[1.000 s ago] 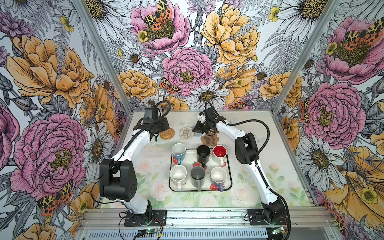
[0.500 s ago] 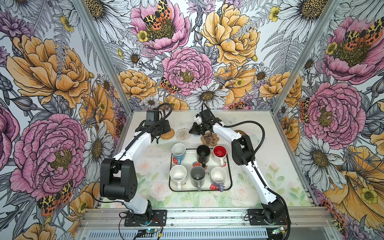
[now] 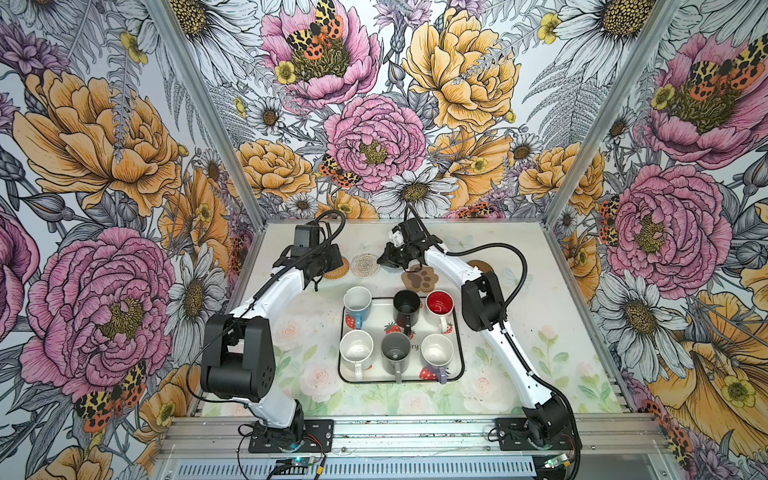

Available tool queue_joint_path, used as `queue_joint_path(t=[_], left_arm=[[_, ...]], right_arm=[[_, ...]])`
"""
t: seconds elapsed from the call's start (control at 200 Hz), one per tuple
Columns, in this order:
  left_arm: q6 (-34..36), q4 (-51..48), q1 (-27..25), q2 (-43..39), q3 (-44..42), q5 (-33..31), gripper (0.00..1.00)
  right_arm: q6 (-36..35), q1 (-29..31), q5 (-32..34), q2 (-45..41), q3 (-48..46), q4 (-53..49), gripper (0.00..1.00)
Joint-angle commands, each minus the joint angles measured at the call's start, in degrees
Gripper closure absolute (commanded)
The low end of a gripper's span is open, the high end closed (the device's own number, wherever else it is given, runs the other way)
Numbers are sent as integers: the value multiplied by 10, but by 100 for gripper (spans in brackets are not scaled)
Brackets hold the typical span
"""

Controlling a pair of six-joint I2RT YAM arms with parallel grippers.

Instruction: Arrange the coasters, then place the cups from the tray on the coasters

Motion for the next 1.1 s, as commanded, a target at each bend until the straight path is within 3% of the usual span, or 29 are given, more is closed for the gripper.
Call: queue_joint_path(t=[0.0, 0.525, 0.806, 1.096], left_arm=[[-9, 27, -3, 8, -10, 19, 100], [-13, 39, 0, 14, -19, 30, 100], [-13, 39, 1, 9, -17, 32, 100], [-14, 38, 2, -1, -18, 34, 100]], right_arm=[[9, 7, 8, 18, 24, 4, 100], [20, 14, -5, 36, 44, 4, 100], [16, 14, -8, 23, 40, 3, 80], [-16, 9, 15, -39, -26, 3, 60]])
